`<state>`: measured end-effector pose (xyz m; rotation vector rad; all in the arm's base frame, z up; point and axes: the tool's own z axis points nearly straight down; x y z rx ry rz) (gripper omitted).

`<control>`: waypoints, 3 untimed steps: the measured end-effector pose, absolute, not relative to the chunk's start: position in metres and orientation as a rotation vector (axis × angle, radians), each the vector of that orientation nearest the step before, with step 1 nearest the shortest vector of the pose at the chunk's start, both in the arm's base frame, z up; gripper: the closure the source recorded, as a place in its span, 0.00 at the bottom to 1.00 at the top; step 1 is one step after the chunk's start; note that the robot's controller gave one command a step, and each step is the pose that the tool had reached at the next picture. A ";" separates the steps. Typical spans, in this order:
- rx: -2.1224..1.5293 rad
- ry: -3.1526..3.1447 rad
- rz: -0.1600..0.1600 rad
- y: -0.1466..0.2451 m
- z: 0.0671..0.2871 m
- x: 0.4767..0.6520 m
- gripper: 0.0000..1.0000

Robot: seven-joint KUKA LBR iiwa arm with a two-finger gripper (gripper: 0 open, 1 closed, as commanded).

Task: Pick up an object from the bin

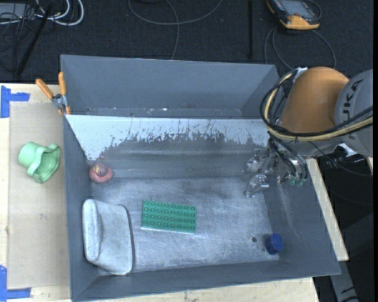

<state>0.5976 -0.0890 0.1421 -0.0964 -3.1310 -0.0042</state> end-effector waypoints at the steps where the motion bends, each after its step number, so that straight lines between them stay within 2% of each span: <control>1: -0.088 -3.146 0.002 -0.103 0.216 0.566 1.00; 2: -0.065 -3.142 0.000 -0.067 0.071 0.571 1.00; 3: -0.061 -3.143 0.000 -0.067 0.071 0.571 0.00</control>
Offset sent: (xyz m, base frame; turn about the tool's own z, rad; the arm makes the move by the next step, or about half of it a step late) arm -0.0320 -0.0137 0.0697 -0.0080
